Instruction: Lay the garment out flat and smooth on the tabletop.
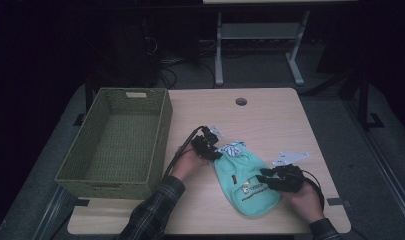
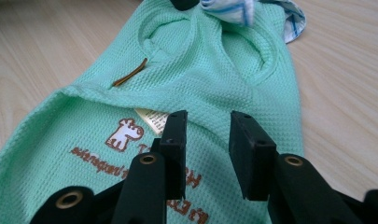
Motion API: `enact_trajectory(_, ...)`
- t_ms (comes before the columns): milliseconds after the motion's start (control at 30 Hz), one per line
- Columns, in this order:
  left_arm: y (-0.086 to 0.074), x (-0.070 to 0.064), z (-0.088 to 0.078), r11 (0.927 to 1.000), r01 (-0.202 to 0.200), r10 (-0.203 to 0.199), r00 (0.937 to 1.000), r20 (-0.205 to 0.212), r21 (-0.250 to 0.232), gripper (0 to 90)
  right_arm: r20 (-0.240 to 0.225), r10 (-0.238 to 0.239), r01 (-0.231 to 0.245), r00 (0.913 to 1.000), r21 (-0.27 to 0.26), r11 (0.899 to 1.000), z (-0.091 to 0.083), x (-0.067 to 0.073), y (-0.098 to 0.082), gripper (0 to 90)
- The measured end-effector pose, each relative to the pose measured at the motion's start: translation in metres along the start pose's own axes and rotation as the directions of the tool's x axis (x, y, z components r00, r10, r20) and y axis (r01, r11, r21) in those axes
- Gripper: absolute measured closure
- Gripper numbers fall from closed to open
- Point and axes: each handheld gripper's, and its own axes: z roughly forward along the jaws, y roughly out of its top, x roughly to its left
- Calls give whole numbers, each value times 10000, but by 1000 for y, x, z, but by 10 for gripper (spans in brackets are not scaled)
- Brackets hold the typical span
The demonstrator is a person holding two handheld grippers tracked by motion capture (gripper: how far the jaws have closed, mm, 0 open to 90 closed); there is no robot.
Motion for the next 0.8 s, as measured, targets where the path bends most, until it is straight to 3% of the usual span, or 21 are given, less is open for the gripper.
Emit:
enact_trajectory(133,0,0,0,10000,46,-46,9997,234,2,823,-16,-96,96,10000,25,10000,1,1,0,665)
enact_trajectory(333,1,-2,-2,10000,-38,38,9999,92,-25,847,-68,-50,50,10000,-51,10000,0,3,2,657)
enact_trajectory(433,3,-1,-7,9994,124,-121,9999,100,-321,848,-178,-101,98,9998,-152,9998,-2,3,3,718)
enact_trajectory(600,8,-4,-20,9972,41,-33,9999,118,-747,848,-296,-156,146,9994,-340,9993,1,2,14,895)
enact_trajectory(800,12,-9,-31,9943,-144,156,9998,102,-1055,847,-367,-98,84,9993,-386,9992,16,-1,29,898)
